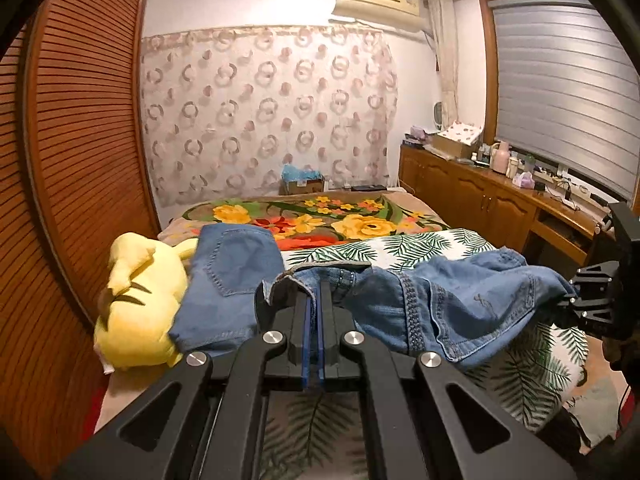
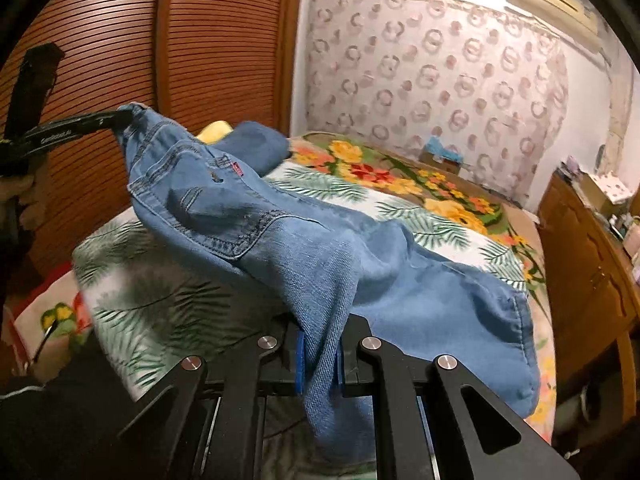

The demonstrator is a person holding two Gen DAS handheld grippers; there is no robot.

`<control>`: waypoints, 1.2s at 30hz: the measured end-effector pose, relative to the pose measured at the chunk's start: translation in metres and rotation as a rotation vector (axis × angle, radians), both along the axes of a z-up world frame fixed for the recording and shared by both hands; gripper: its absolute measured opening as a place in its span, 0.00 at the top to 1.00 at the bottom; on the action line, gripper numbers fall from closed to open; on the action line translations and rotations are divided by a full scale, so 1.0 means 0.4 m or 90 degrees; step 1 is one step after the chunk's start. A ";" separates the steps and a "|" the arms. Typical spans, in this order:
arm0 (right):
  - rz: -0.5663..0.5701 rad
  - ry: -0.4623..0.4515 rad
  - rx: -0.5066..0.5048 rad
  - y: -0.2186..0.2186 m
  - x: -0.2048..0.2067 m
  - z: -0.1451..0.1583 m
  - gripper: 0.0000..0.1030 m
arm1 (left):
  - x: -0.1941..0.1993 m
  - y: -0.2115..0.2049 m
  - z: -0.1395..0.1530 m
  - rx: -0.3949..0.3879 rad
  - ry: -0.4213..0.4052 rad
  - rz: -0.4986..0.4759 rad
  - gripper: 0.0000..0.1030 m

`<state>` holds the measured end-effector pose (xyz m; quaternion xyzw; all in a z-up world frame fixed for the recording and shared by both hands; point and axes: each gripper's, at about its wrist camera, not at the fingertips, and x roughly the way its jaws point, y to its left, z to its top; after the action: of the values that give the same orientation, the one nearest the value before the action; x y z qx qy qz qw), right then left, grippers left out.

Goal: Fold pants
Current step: 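Lower the jeans onto the bed and open the left gripper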

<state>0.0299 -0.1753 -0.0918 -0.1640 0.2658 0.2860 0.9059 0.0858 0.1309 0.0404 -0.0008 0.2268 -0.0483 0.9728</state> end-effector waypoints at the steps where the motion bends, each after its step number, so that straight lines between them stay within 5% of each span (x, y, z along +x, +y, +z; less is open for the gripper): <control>1: 0.007 0.003 0.003 -0.002 -0.013 0.001 0.90 | -0.018 0.009 0.001 -0.001 -0.001 0.004 0.97; 14: 0.055 0.080 0.053 -0.057 -0.015 -0.009 0.87 | -0.150 0.074 -0.125 -0.015 0.088 0.047 0.97; 21: 0.041 0.111 0.039 -0.082 -0.025 -0.014 0.69 | -0.182 0.058 -0.176 -0.024 0.145 0.036 0.96; 25: 0.033 0.102 0.057 -0.120 -0.038 0.006 0.60 | -0.192 0.039 -0.159 -0.008 0.129 0.034 0.89; 27: 0.022 0.093 0.068 -0.134 -0.051 0.012 0.56 | -0.194 0.031 -0.144 -0.008 0.116 0.025 0.81; 32: -0.028 0.069 0.084 -0.193 -0.055 0.022 0.52 | -0.178 0.004 -0.130 -0.008 0.094 0.010 0.33; 36: -0.067 0.051 0.086 -0.232 -0.034 0.011 0.48 | -0.141 -0.035 -0.151 -0.023 0.094 -0.015 0.27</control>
<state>0.0161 -0.2683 -0.0873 -0.0768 0.2905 0.2617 0.9172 0.0295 0.1168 -0.0201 -0.0195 0.2970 -0.0635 0.9526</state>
